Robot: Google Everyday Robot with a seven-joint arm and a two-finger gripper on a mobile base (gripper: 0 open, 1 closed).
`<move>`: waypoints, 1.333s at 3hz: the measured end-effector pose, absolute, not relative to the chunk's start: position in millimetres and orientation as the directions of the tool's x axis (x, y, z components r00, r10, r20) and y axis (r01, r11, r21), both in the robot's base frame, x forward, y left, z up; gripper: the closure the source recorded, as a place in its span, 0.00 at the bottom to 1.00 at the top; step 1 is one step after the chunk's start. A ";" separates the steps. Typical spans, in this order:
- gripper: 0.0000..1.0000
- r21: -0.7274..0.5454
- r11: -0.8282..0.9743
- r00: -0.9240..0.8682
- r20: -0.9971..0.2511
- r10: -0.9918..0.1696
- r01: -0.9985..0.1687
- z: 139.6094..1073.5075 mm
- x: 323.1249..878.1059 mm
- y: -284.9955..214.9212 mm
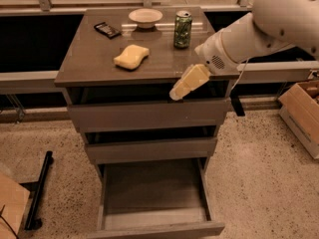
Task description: Place sponge into bottom drawer
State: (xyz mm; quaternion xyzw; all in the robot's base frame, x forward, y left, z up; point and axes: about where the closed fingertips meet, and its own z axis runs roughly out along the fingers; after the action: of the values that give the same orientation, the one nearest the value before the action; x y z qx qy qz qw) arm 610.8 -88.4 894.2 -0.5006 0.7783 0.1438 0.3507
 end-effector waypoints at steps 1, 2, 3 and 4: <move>0.00 -0.135 0.463 -0.219 -0.743 -0.633 -0.876 881.2 657.5 -59.1; 0.00 -0.115 0.480 -0.214 -0.789 -0.576 -0.870 866.7 707.6 -38.6; 0.00 -0.108 0.486 -0.217 -0.796 -0.564 -0.867 863.0 716.8 -39.0; 0.00 -0.113 0.508 -0.203 -0.827 -0.525 -0.854 865.4 721.2 -33.8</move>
Offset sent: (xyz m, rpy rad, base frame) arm 0.1714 0.0659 -0.0444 0.2423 -0.0809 -0.0401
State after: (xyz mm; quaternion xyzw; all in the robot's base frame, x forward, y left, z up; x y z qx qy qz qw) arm 721.2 -33.8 865.4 -0.4583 0.7520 0.1894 0.4343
